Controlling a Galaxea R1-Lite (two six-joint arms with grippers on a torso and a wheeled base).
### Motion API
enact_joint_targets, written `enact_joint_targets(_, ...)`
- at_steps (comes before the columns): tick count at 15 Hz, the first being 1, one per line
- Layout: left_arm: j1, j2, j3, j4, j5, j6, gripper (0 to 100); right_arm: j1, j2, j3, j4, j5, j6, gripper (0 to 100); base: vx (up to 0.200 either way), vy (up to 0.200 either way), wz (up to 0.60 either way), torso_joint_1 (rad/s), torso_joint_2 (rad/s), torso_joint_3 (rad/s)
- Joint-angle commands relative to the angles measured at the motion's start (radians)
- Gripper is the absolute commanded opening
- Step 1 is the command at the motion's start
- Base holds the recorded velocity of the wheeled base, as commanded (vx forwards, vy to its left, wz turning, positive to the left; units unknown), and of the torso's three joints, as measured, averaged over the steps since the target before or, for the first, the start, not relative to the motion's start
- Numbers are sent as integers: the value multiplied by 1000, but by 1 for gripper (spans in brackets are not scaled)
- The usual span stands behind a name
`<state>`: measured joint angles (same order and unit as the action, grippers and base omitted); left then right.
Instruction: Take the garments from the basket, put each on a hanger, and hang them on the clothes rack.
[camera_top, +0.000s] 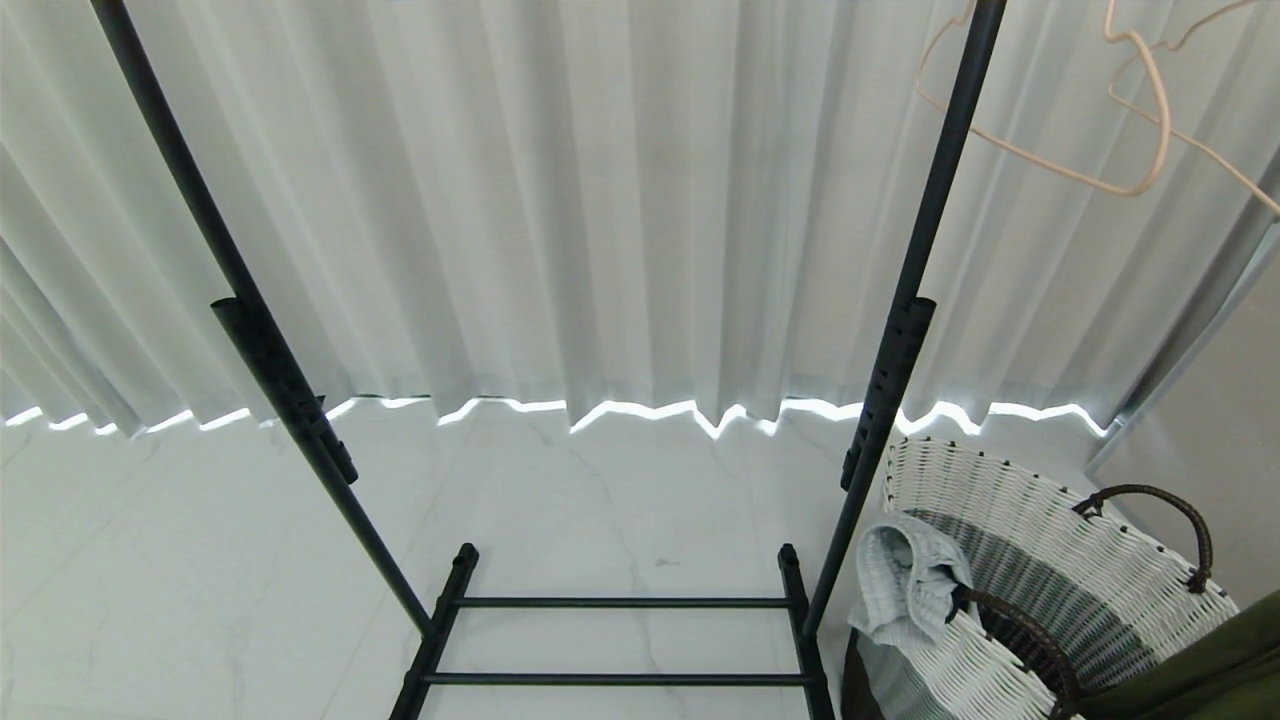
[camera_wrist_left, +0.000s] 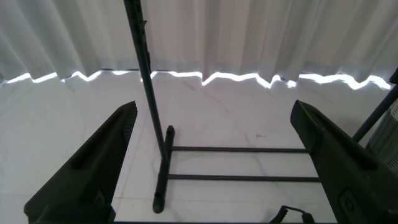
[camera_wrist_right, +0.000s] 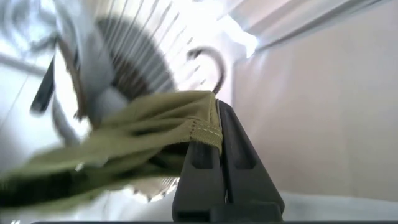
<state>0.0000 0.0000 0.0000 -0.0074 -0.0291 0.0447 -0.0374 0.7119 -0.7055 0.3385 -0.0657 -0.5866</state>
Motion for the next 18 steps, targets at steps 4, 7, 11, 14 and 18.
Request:
enact_joint_targets(4,0,2,0,0,0,1,100,2,-98,-37,2,-5,1,0,0,0,0,0,0,0)
enact_joint_targets(7,0,0,0,0,0,0,100,2,-92,-46,2,-5,-4,0,-200,0,0,7,1,-1)
enact_joint_targets(11,0,0,0,0,0,0,100,2,-92,-45,2,-5,-4,0,-200,0,0,1,4,6)
enact_joint_targets(14,0,0,0,0,0,1,100,2,-89,-40,2,-2,-4,0,-133,0,0,-2,2,3)
enact_joint_targets(18,0,0,0,0,0,1,100,2,-86,-37,4,-2,-4,0,0,50,0,2,1,1)
